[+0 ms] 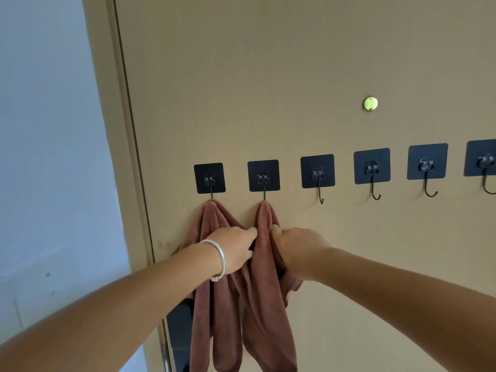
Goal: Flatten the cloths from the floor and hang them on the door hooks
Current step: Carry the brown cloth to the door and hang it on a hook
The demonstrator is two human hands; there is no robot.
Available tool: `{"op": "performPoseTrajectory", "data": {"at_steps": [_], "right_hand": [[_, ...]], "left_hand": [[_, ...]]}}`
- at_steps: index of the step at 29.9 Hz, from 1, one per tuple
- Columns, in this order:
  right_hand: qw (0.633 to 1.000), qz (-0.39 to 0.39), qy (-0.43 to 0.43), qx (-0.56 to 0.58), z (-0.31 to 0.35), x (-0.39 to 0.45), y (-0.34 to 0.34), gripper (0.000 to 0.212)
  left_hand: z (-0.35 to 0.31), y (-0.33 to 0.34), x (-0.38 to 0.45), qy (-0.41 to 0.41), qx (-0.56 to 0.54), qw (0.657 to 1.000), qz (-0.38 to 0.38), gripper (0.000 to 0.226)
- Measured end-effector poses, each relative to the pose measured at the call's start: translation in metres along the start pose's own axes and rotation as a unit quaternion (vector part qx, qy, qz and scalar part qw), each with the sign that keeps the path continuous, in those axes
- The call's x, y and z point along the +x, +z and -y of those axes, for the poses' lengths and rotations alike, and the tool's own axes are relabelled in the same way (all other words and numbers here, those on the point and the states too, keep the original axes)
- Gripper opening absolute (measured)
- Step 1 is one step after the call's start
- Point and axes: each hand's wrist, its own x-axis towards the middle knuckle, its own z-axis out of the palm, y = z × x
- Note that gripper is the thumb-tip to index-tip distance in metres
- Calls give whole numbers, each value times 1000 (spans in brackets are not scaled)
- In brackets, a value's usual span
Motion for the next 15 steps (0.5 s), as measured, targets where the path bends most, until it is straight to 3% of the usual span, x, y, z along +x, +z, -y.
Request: {"op": "performPoseTrajectory", "data": {"at_steps": [3,7,9,11,15], "right_hand": [[1000,20,-11,21,-8,-14,-10,40],[997,-77,13,14,-29,-27,-36,25],[992,-110,55,33,-44,-35,-49,30],[984,-138,102,55,-66,-49,-59,35],[969,-156,192,7,-123,-92,-64,42]], "left_hand": [[8,-12,-2,-30,-12,999,-4,7],[-1,-63,6,-71,26,977,-198,22],[-20,-80,15,-32,22,966,-257,20],[-45,-85,25,11,4,964,-267,21],[-98,-77,51,91,15,945,-313,39]]}}
